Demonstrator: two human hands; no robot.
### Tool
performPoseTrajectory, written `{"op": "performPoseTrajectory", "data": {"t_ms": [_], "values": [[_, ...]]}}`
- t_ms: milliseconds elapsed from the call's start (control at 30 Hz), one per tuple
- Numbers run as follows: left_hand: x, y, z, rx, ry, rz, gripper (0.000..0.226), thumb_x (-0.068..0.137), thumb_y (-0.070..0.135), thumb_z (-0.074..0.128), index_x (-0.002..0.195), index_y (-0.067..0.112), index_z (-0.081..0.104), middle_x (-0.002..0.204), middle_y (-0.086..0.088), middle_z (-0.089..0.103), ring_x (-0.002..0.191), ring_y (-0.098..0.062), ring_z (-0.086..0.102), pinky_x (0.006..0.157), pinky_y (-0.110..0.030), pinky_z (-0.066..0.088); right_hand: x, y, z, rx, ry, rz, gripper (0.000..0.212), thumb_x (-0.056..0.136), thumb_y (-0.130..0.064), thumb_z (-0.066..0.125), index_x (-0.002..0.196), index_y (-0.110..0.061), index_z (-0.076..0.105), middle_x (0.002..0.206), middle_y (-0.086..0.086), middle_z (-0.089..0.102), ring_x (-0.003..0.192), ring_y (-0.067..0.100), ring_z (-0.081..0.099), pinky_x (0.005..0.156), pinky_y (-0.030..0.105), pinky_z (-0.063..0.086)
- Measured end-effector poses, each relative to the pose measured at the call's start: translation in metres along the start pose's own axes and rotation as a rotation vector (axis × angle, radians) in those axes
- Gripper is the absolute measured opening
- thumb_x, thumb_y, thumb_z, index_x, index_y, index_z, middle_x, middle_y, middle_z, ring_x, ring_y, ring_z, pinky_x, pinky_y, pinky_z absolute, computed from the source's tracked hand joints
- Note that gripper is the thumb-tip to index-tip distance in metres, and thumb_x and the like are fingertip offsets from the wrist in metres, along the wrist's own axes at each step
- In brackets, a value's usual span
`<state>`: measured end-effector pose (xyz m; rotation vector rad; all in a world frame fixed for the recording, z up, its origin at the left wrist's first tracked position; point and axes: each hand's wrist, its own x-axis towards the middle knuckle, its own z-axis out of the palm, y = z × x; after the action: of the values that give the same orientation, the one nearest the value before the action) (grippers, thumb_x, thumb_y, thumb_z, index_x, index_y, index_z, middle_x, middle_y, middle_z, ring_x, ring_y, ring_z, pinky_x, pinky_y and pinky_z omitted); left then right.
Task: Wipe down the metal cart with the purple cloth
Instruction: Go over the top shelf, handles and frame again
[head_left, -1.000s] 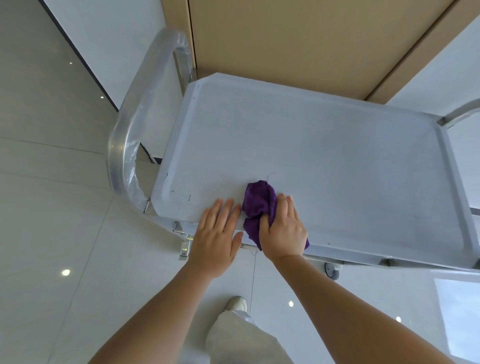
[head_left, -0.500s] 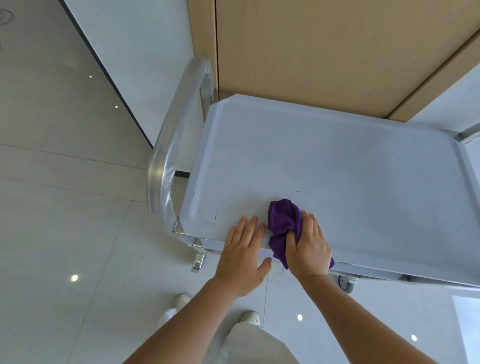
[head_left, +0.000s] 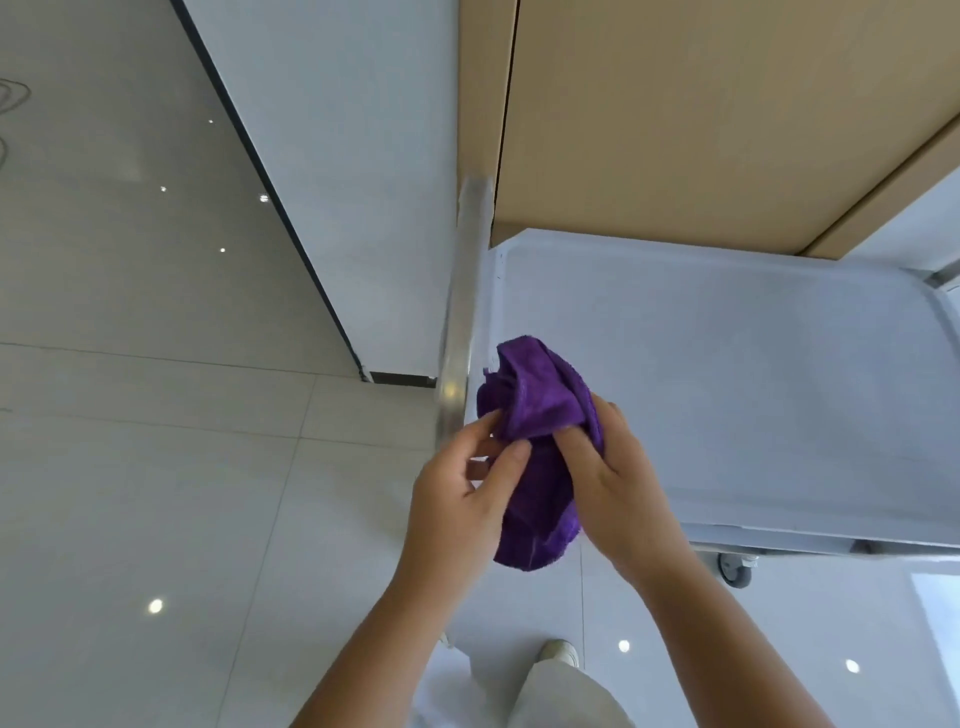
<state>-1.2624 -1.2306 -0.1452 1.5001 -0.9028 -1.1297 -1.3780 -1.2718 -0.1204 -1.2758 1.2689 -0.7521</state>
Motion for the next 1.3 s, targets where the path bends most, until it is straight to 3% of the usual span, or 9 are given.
{"op": "performPoseTrajectory", "data": {"t_ms": [200, 267, 367, 467, 633, 800, 933, 1067, 1300], "values": [[0.032, 0.026, -0.052, 0.035, 0.146, 0.131, 0.021, 0.092, 0.014, 0.055, 0.097, 0.033, 0.064, 0.092, 0.013, 0.069, 0.087, -0.004, 0.064, 0.073, -0.012, 0.049, 0.028, -0.032, 0.056, 0.003, 0.34, -0.105, 0.021, 0.095, -0.019, 0.043, 0.077, -0.026, 0.05, 0.092, -0.004, 0.049, 0.089, 0.016, 0.049, 0.078, 0.027, 0.041], [0.046, 0.019, -0.06, 0.09, 0.14, 0.085, 0.021, 0.094, 0.013, 0.052, 0.101, 0.03, 0.062, 0.094, 0.018, 0.064, 0.092, -0.003, 0.062, 0.073, -0.004, 0.044, 0.048, -0.032, 0.071, -0.076, 0.444, -0.124, 0.015, 0.092, -0.02, 0.042, 0.095, -0.023, 0.057, 0.105, -0.003, 0.048, 0.102, 0.018, 0.045, 0.09, 0.03, 0.038], [0.054, -0.004, -0.061, 0.156, 0.054, -0.028, 0.027, 0.095, 0.012, 0.048, 0.109, 0.033, 0.057, 0.107, 0.019, 0.058, 0.104, -0.002, 0.053, 0.079, -0.005, 0.037, 0.073, -0.02, 0.092, -0.212, 0.285, -0.065, 0.05, 0.089, -0.023, 0.044, 0.138, -0.033, 0.041, 0.135, 0.004, 0.036, 0.122, 0.022, 0.039, 0.107, 0.039, 0.032], [0.045, -0.029, -0.053, 0.235, 0.012, -0.066, 0.034, 0.095, 0.017, 0.048, 0.127, 0.028, 0.051, 0.124, 0.012, 0.054, 0.114, 0.0, 0.048, 0.086, -0.008, 0.034, 0.08, -0.006, 0.1, -0.222, 0.248, -0.094, 0.059, 0.092, -0.013, 0.047, 0.145, -0.034, 0.03, 0.142, 0.0, 0.029, 0.122, 0.017, 0.042, 0.101, 0.028, 0.038], [0.027, -0.06, -0.045, 0.383, 0.007, 0.095, 0.045, 0.09, 0.039, 0.053, 0.132, 0.042, 0.038, 0.116, 0.025, 0.052, 0.108, 0.01, 0.047, 0.086, -0.005, 0.036, 0.082, 0.011, 0.104, -0.336, 0.34, -0.228, 0.063, 0.087, -0.01, 0.053, 0.144, -0.03, 0.034, 0.141, 0.003, 0.033, 0.118, 0.02, 0.047, 0.087, 0.023, 0.039], [0.031, -0.077, -0.054, 0.531, 0.059, -0.097, 0.105, 0.062, 0.082, 0.037, 0.144, 0.017, 0.032, 0.14, -0.002, 0.045, 0.13, -0.017, 0.038, 0.106, -0.037, 0.034, 0.081, 0.026, 0.113, -0.451, 0.481, -0.367, 0.059, 0.079, -0.026, 0.051, 0.137, -0.028, 0.039, 0.13, 0.014, 0.046, 0.109, 0.032, 0.055, 0.073, 0.035, 0.052], [0.037, -0.073, -0.067, 0.601, 0.039, -0.117, 0.127, 0.044, 0.099, 0.031, 0.142, 0.017, 0.036, 0.138, 0.0, 0.047, 0.129, -0.019, 0.038, 0.105, -0.042, 0.035, 0.071, 0.037, 0.115, -0.519, 0.479, -0.444, 0.056, 0.077, -0.028, 0.049, 0.132, -0.027, 0.034, 0.126, 0.019, 0.048, 0.109, 0.036, 0.056, 0.072, 0.032, 0.05], [0.042, -0.074, -0.078, 0.668, -0.039, -0.077, 0.091, 0.065, 0.048, 0.078, 0.141, 0.017, 0.038, 0.134, -0.001, 0.05, 0.128, -0.022, 0.038, 0.105, -0.04, 0.035, 0.062, 0.051, 0.117, -0.543, 0.491, -0.517, 0.058, 0.078, -0.026, 0.052, 0.132, -0.026, 0.032, 0.128, 0.013, 0.038, 0.108, 0.041, 0.055, 0.082, 0.036, 0.05], [0.025, -0.097, -0.077, 0.378, -0.055, -0.209, 0.063, 0.077, 0.001, 0.07, 0.132, 0.02, 0.046, 0.122, 0.006, 0.054, 0.116, -0.008, 0.049, 0.081, 0.0, 0.034, 0.048, 0.083, 0.124, -0.677, 0.576, -0.611, 0.068, 0.081, -0.016, 0.058, 0.137, -0.018, 0.021, 0.128, 0.019, 0.033, 0.106, 0.035, 0.047, 0.082, 0.042, 0.052]]}}
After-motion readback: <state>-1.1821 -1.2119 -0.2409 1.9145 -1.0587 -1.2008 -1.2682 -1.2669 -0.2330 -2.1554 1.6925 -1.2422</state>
